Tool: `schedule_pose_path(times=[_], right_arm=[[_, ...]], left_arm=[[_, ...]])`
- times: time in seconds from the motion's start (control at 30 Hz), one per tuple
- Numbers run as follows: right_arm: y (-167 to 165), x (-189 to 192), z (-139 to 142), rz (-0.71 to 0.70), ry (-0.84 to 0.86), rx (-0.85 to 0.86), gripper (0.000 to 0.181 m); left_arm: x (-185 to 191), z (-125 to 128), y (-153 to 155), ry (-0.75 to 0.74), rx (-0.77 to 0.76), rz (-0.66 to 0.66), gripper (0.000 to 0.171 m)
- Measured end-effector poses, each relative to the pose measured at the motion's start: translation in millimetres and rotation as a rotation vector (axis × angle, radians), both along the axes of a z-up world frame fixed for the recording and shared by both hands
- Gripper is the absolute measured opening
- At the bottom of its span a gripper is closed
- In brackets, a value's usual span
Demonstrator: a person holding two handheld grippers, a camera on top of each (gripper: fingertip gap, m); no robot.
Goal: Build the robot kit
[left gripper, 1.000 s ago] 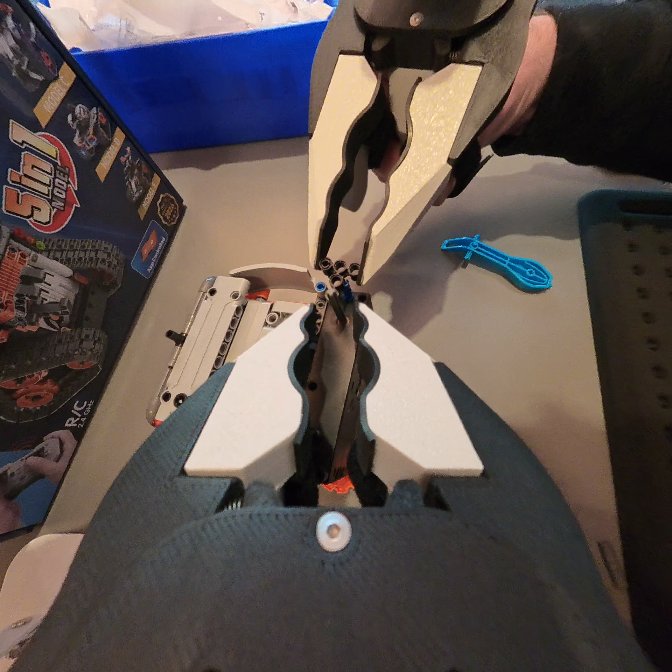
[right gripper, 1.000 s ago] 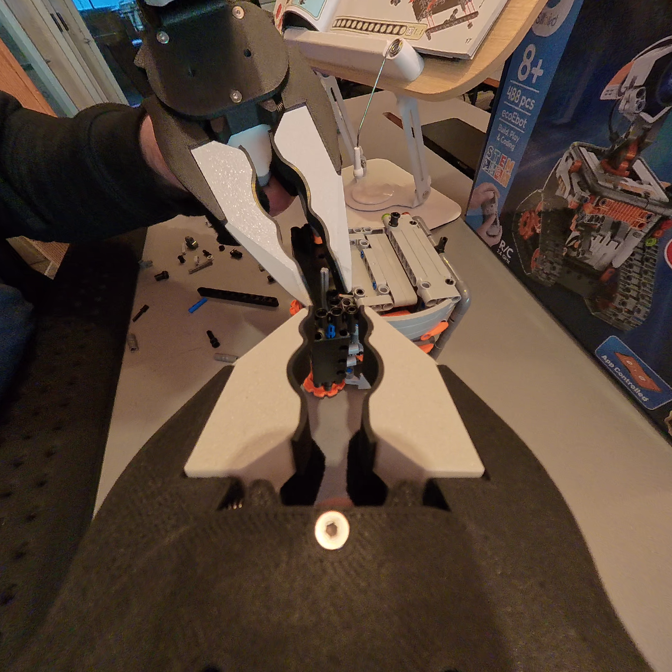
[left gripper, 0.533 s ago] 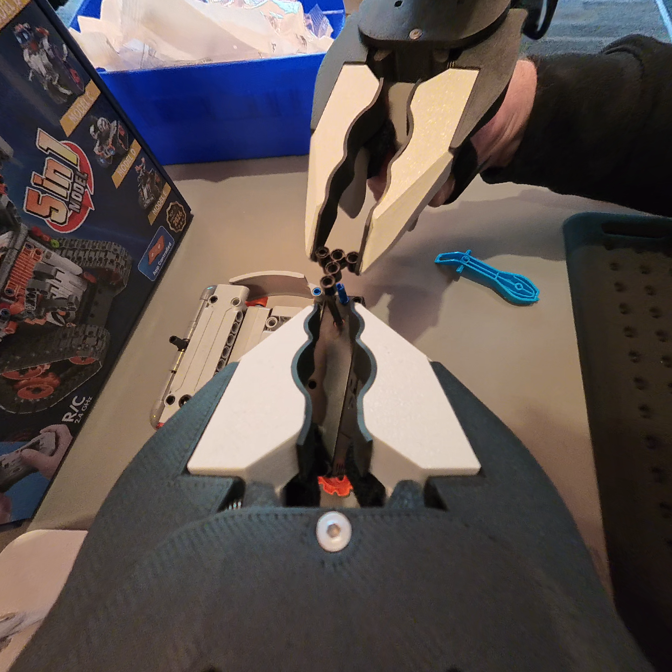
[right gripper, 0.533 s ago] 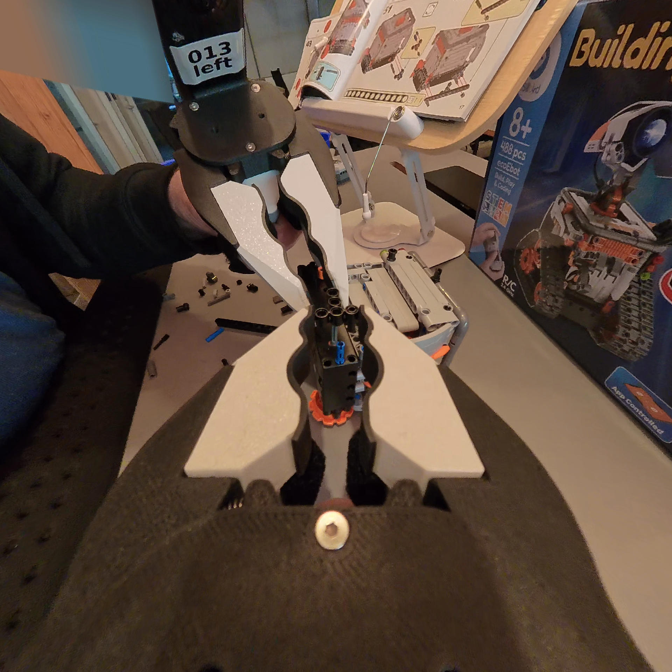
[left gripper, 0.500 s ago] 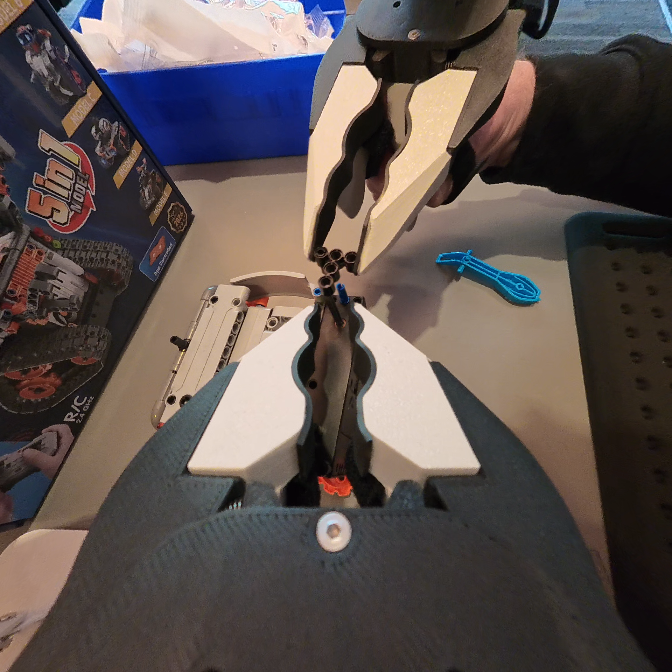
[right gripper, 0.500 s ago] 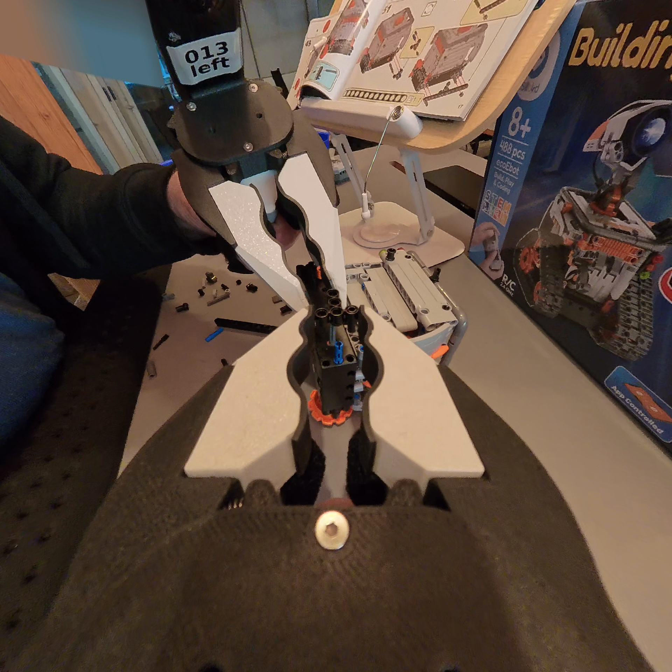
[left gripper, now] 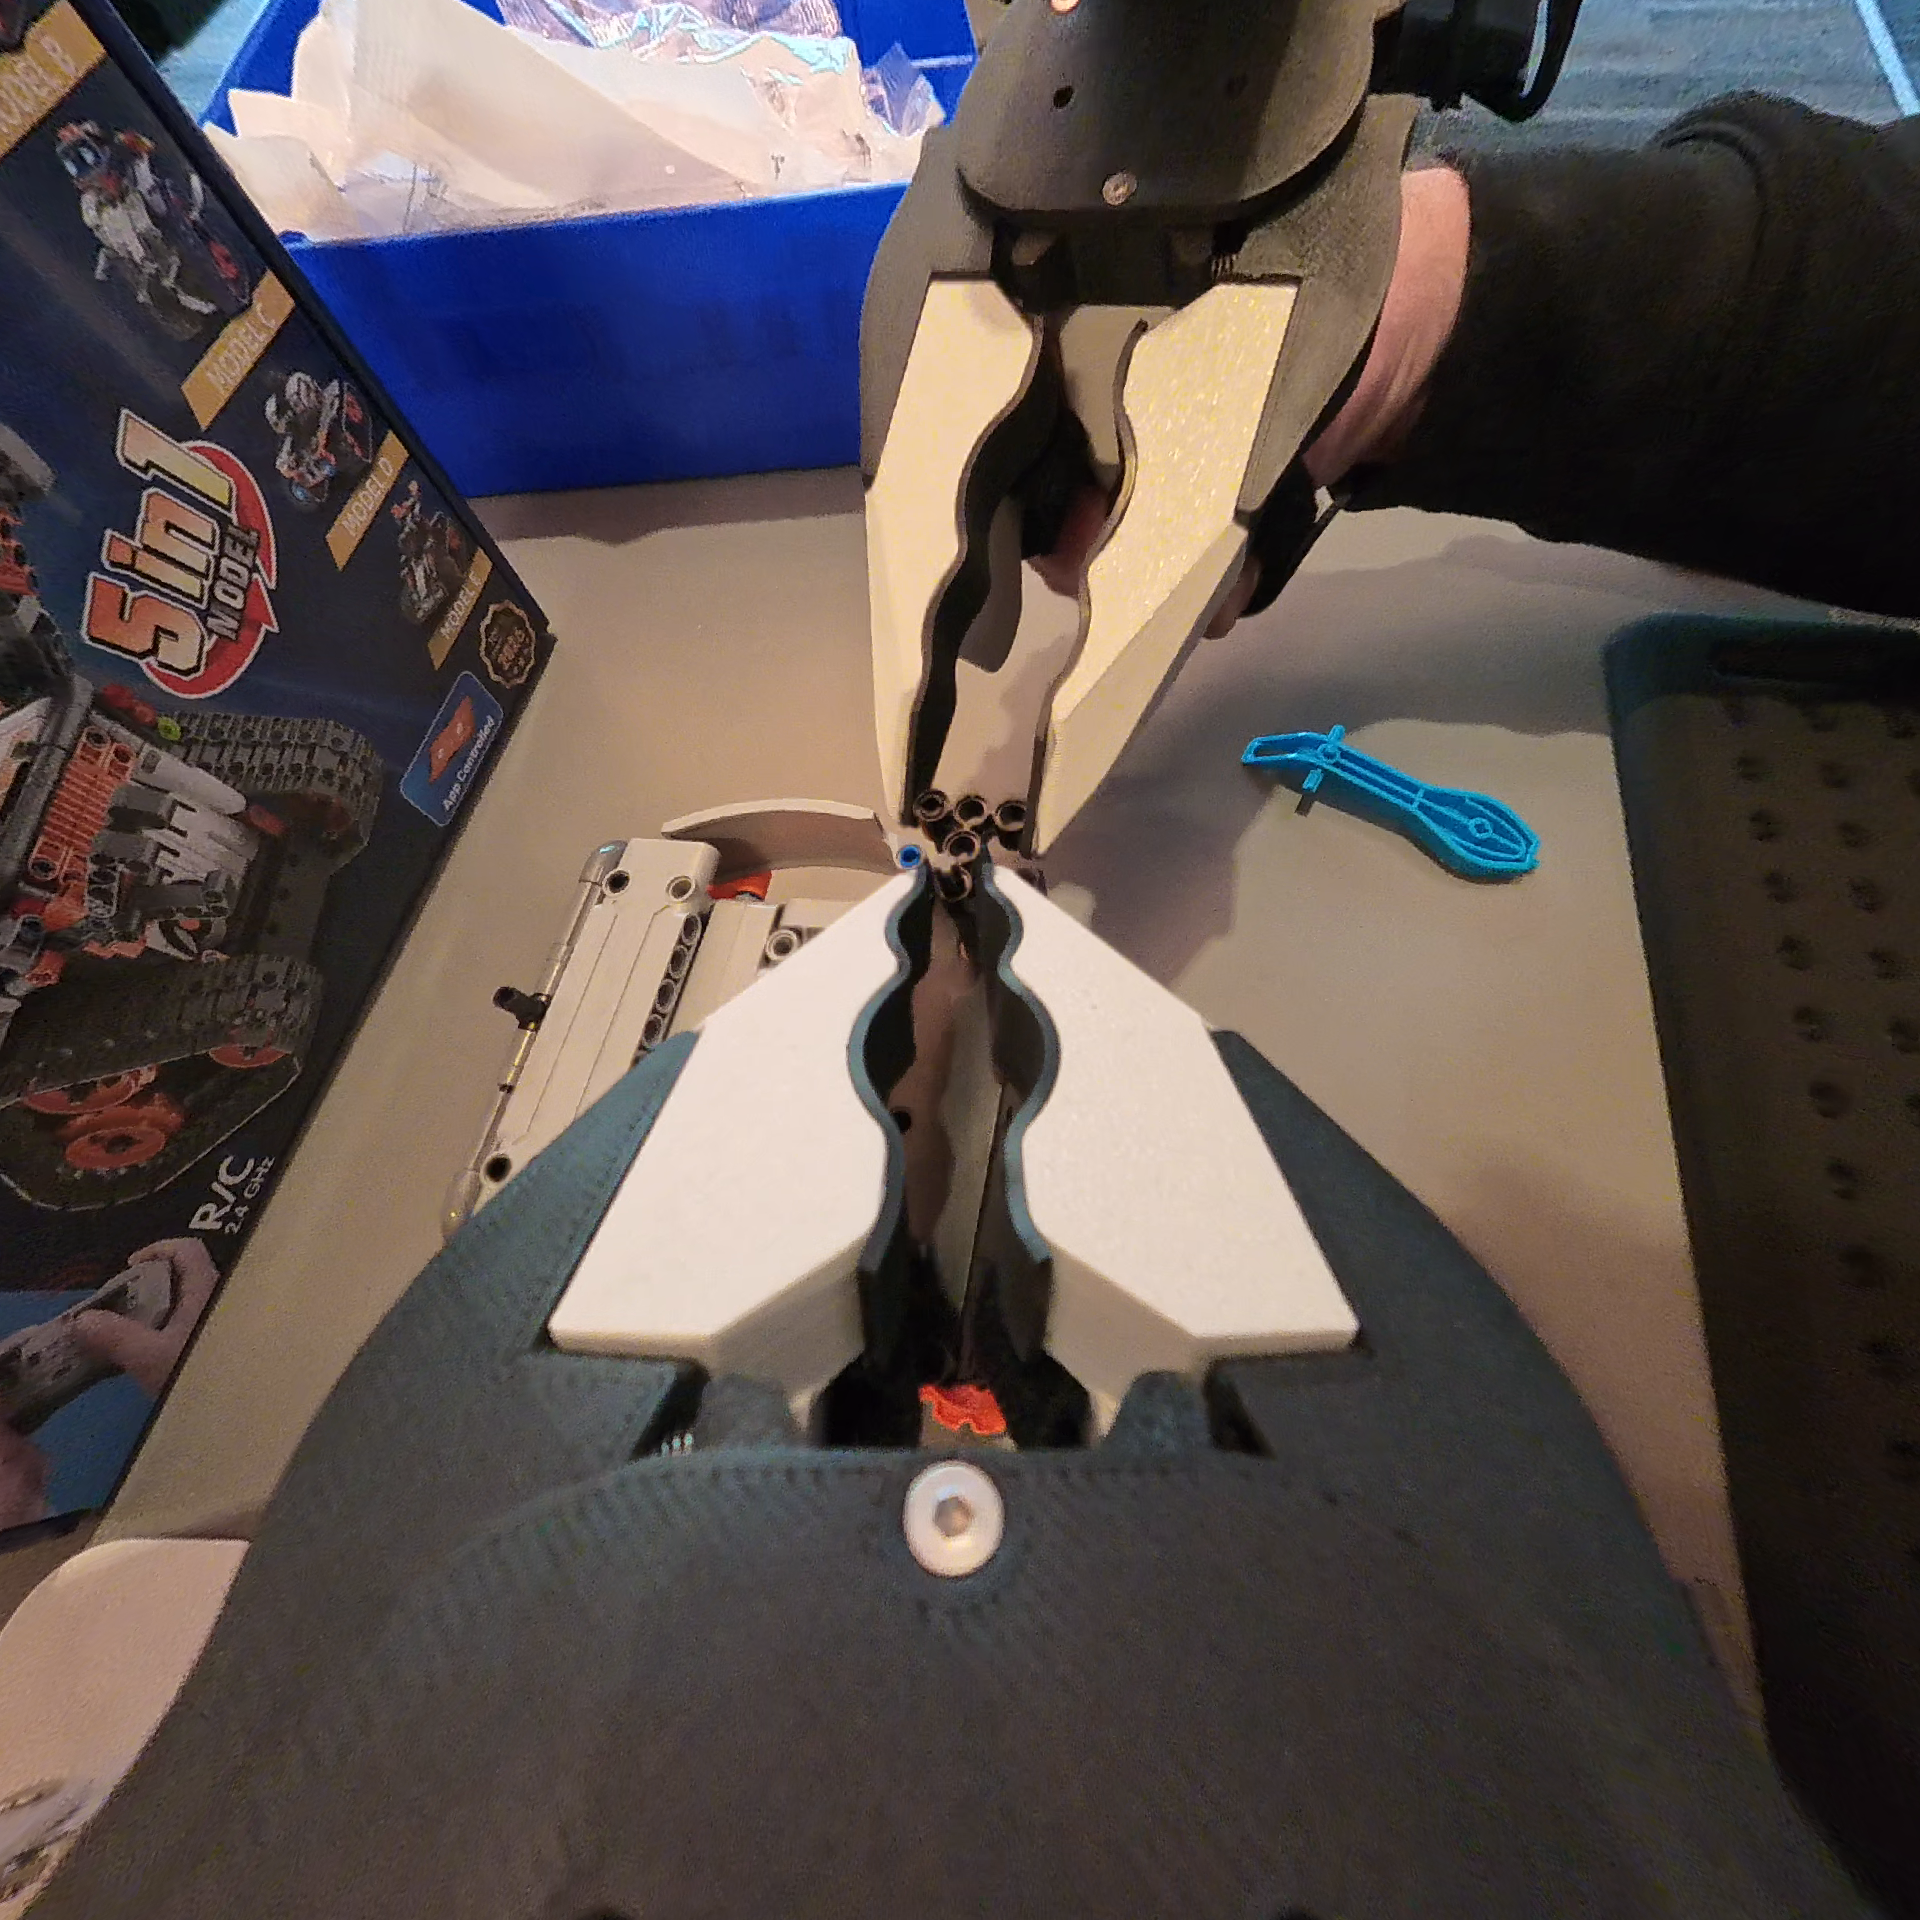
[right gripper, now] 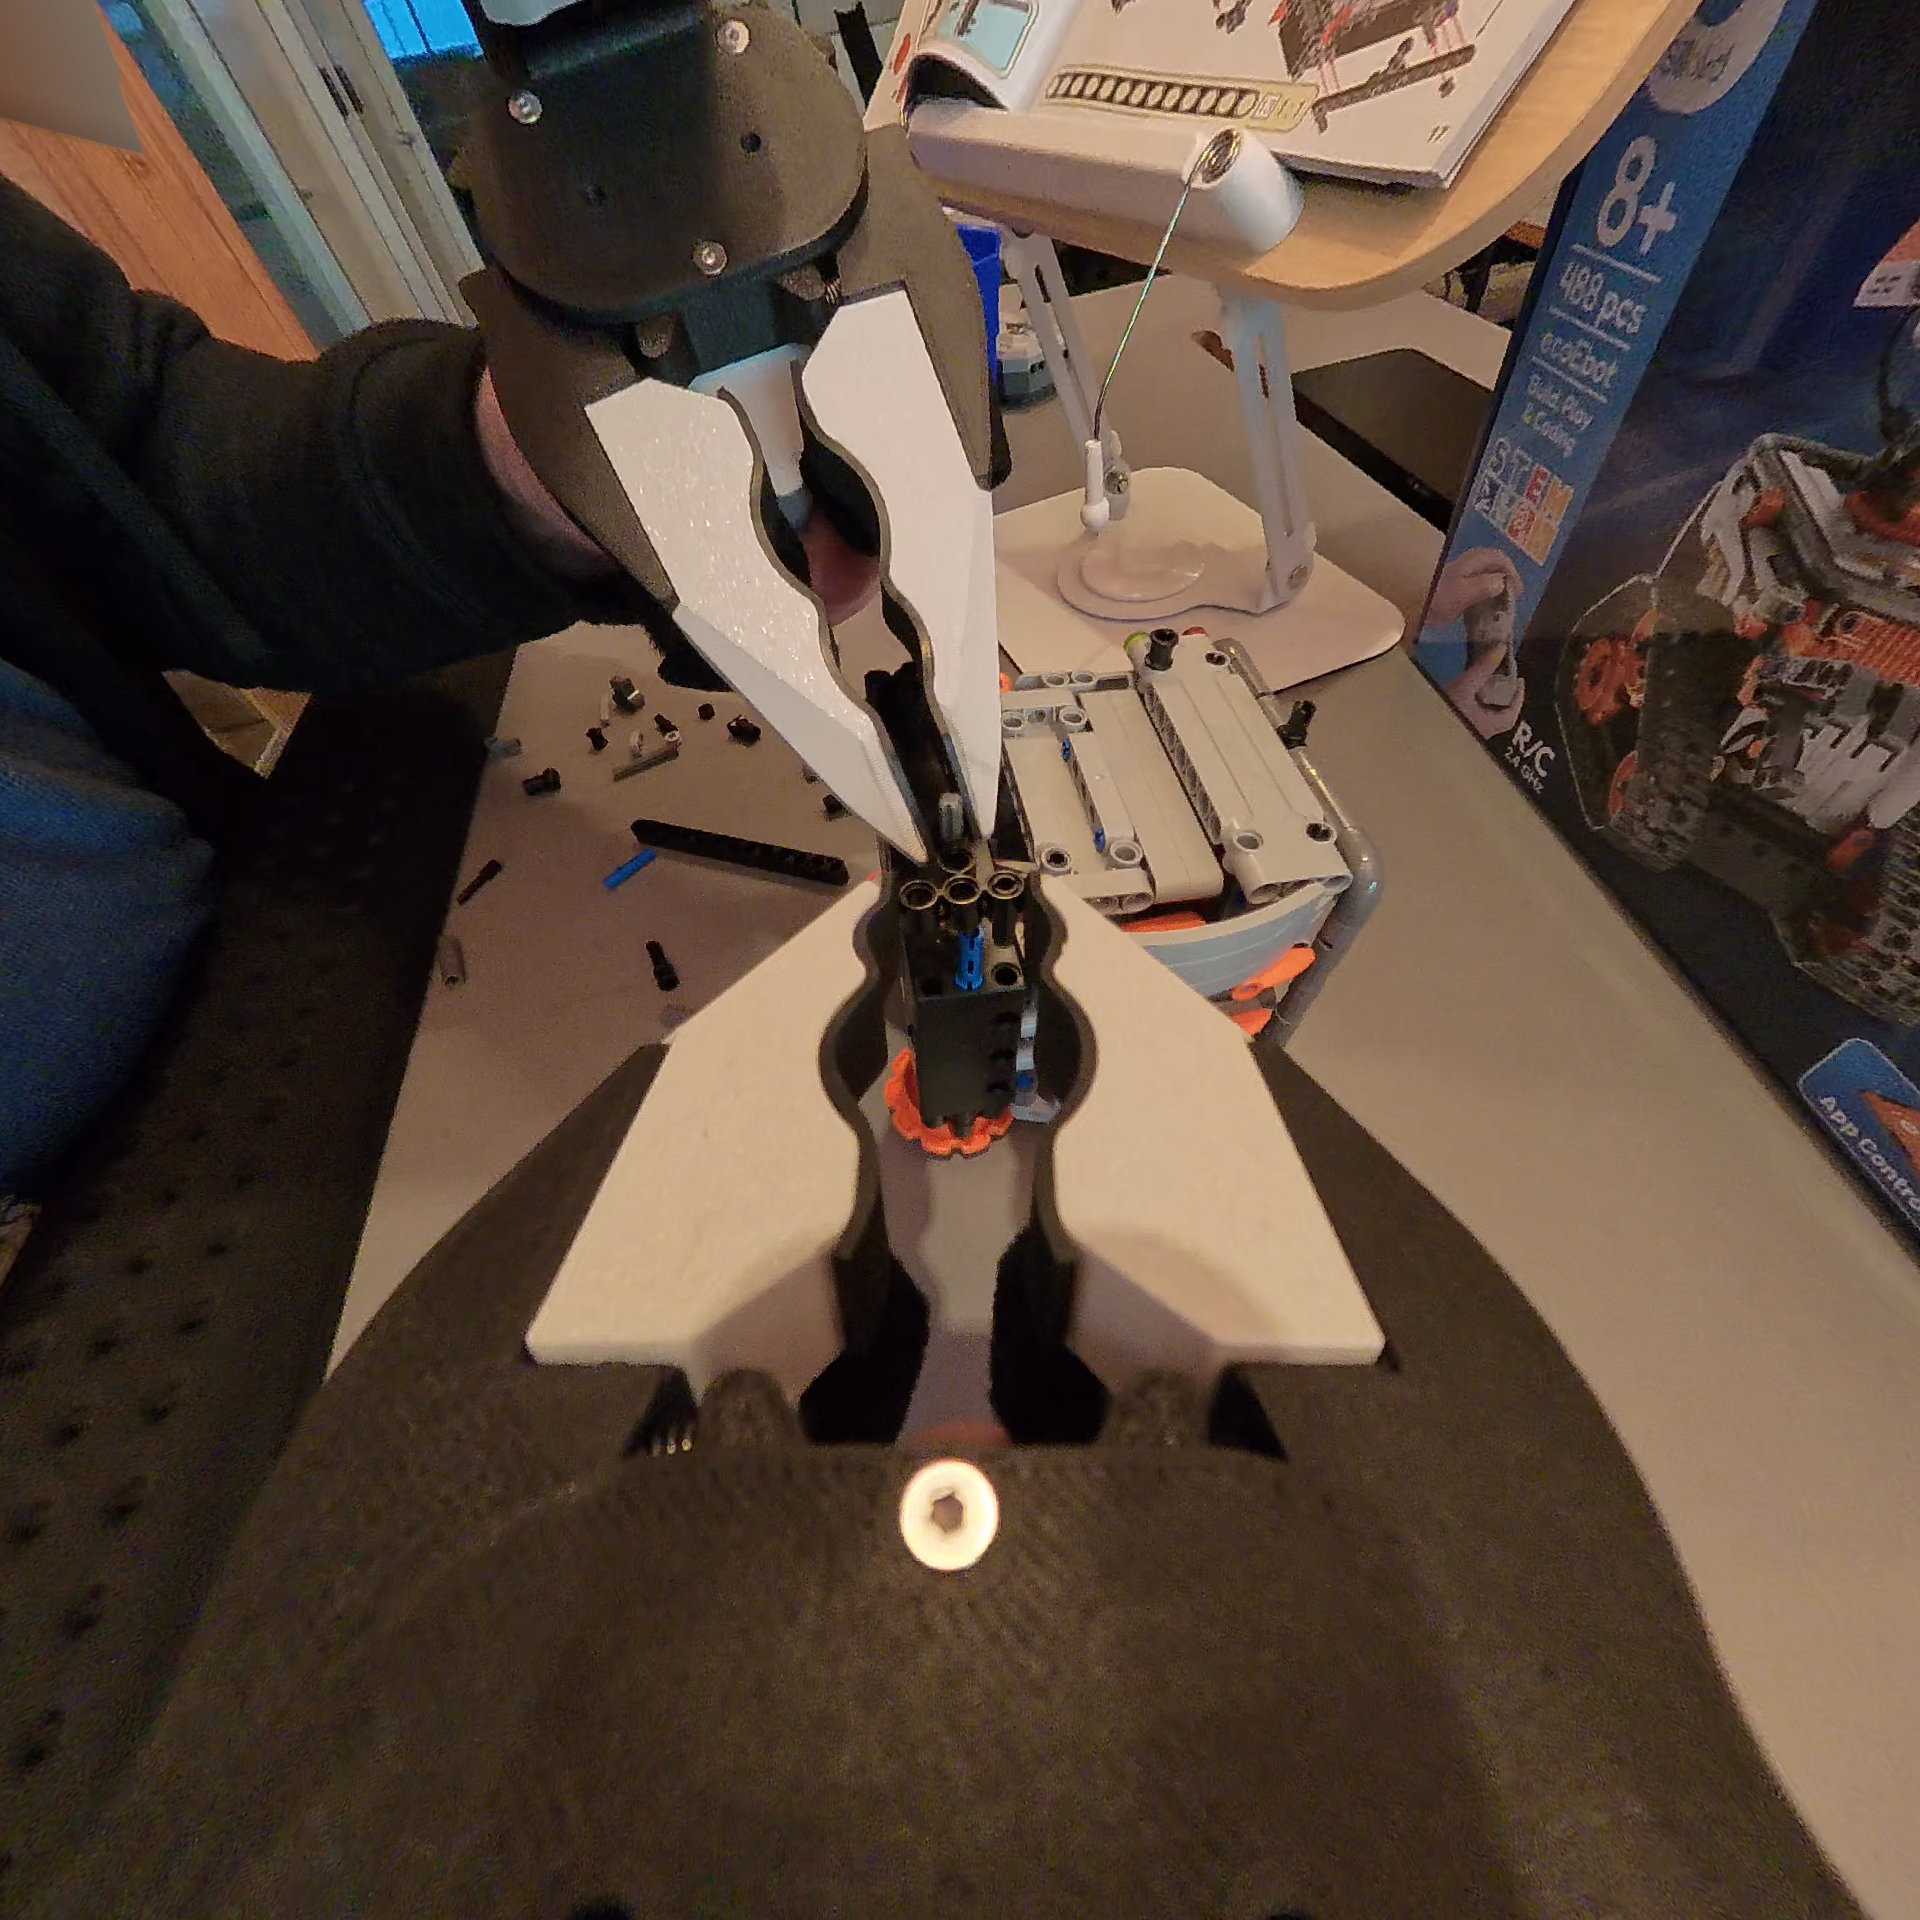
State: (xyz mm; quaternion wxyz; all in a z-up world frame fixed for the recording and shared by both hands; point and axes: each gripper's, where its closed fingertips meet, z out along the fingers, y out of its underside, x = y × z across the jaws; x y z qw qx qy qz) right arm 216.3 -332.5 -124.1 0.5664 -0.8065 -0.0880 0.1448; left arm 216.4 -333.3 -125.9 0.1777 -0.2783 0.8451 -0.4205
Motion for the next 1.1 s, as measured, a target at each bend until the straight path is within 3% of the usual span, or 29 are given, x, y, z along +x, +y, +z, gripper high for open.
schedule_pose_path(times=[0.67, 1.03, 1.1], right_arm=[[-3, -2, -4, -0.001, -0.1, -0.017, 0.02], [-6, -6, -5, -0.034, -0.062, 0.062, 0.019], [-6, -6, -5, -0.041, -0.07, 0.065, 0.019]], left_arm=[[-4, -7, -2, 0.029, 0.073, -0.015, 0.007], [-6, -14, -7, 0.07, 0.063, -0.049, 0.013], [-6, -16, -8, 0.07, 0.072, -0.057, 0.007]])
